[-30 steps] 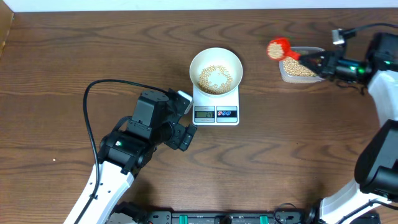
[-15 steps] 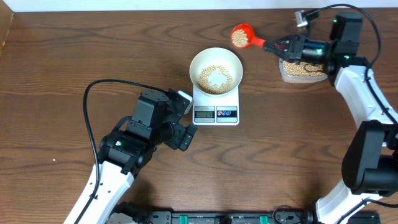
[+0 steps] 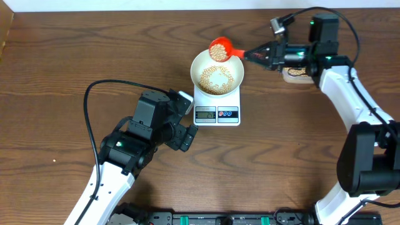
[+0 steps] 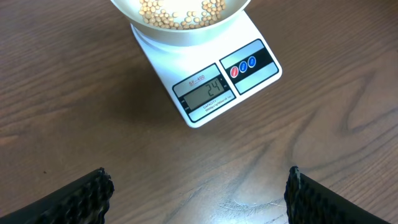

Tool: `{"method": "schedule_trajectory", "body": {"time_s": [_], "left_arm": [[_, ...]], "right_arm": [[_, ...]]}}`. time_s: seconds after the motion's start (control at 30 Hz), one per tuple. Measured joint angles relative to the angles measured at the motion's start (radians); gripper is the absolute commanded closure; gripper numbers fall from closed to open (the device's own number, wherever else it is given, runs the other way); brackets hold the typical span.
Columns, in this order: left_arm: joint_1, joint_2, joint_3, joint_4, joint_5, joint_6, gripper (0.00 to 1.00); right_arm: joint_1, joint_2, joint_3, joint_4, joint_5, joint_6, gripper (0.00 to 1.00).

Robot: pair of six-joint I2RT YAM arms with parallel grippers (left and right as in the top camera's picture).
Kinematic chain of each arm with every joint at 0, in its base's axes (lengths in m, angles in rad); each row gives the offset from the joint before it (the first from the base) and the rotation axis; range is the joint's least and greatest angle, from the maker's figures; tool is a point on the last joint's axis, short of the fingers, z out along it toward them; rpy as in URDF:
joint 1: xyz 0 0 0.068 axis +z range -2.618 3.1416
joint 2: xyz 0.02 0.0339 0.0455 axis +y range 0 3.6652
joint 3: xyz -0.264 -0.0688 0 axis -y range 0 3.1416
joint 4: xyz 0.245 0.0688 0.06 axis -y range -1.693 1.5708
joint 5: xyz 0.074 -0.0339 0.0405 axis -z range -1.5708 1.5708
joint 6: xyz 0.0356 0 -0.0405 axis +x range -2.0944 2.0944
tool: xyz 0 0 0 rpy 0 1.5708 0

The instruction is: Scoop item into bowl and weigh 50g on scale

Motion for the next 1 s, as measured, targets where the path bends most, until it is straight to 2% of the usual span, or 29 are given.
{"method": "schedule_trajectory", "body": {"time_s": [0.17, 0.53, 0.83, 1.0], "left_arm": [[0.0, 0.0, 0.0, 0.0, 0.0, 0.0, 0.09], [0.0, 0.0, 0.0, 0.0, 0.0, 0.0, 0.09], [0.0, 0.0, 0.0, 0.0, 0.0, 0.0, 0.09], [0.0, 0.0, 0.0, 0.0, 0.0, 0.0, 0.09]], "right_arm": [[0.021, 0.0, 0.0, -0.02, 0.014, -0.027, 0.99], [0.021, 0.0, 0.014, -0.275, 0.223, -0.237, 0.99], [0.093, 0.0, 0.214, -0.57, 0.448, -0.433, 0.99], [0.122, -0.001, 0.268, -0.598, 0.52, -0.488, 0.99]]}}
